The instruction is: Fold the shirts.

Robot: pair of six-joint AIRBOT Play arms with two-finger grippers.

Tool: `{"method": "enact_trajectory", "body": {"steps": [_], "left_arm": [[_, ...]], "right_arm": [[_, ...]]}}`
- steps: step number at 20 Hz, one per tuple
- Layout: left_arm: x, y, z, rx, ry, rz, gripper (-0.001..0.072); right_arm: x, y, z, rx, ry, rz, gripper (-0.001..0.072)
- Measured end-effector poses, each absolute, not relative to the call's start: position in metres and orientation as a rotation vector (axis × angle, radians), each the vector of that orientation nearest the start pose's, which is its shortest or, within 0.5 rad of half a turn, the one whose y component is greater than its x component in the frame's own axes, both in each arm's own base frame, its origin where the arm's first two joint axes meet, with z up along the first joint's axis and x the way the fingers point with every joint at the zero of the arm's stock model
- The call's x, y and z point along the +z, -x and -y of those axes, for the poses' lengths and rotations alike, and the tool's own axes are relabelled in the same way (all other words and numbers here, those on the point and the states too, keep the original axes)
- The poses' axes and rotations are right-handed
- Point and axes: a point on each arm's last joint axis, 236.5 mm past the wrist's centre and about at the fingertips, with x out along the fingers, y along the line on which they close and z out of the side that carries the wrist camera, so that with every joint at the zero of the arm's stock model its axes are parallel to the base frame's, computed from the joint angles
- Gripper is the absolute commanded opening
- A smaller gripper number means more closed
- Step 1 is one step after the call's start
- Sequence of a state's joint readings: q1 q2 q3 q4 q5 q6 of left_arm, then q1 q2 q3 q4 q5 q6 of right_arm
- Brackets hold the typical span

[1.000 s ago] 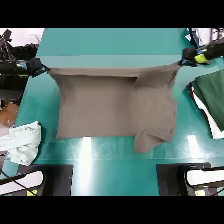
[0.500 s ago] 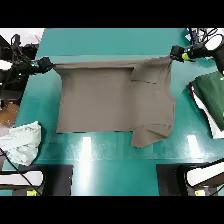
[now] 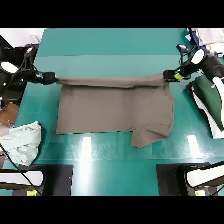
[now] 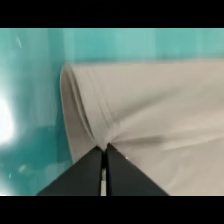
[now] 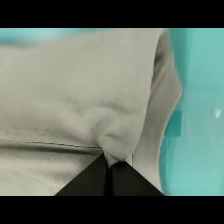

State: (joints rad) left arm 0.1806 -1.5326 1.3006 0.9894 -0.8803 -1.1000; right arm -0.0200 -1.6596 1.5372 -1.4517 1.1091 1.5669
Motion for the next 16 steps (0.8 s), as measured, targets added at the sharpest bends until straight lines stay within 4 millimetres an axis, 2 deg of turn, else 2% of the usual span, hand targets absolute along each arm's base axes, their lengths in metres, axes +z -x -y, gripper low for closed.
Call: {"method": "enact_trajectory", "body": {"steps": [3, 4, 5, 6, 7, 8, 12, 15, 16], "left_arm": [[-0.014, -0.481, 0.011, -0.290, 0.214, -1.052, 0.0027], [-0.019, -0.477, 0.012, -0.299, 0.212, -1.078, 0.0045], [-0.022, -0.472, 0.014, -0.306, 0.214, -1.101, 0.0312], [-0.025, -0.469, 0.014, -0.308, 0.218, -1.120, 0.0542], [-0.027, -0.465, 0.015, -0.308, 0.228, -1.140, 0.0524], [-0.028, -0.461, 0.016, -0.310, 0.239, -1.159, 0.0475], [-0.021, -0.437, 0.011, -0.332, 0.277, -1.259, 0.0476], [-0.007, -0.405, -0.005, -0.330, 0.330, -1.337, 0.0477], [-0.004, -0.388, -0.008, -0.328, 0.352, -1.366, 0.0477]], "right_arm": [[-0.030, -0.474, -0.018, 0.044, -0.117, -1.269, 0.0026], [-0.034, -0.470, -0.018, 0.045, -0.119, -1.281, 0.0139], [-0.036, -0.466, -0.019, 0.046, -0.125, -1.295, 0.0328], [-0.036, -0.464, -0.021, 0.050, -0.135, -1.304, 0.0371], [-0.036, -0.462, -0.025, 0.059, -0.155, -1.312, 0.0370], [-0.034, -0.459, -0.028, 0.069, -0.177, -1.324, 0.0371], [-0.010, -0.445, -0.030, 0.108, -0.212, -1.359, 0.0370], [0.016, -0.419, -0.020, 0.121, -0.233, -1.370, 0.0369], [0.024, -0.406, -0.021, 0.141, -0.255, -1.374, 0.0369]]}}
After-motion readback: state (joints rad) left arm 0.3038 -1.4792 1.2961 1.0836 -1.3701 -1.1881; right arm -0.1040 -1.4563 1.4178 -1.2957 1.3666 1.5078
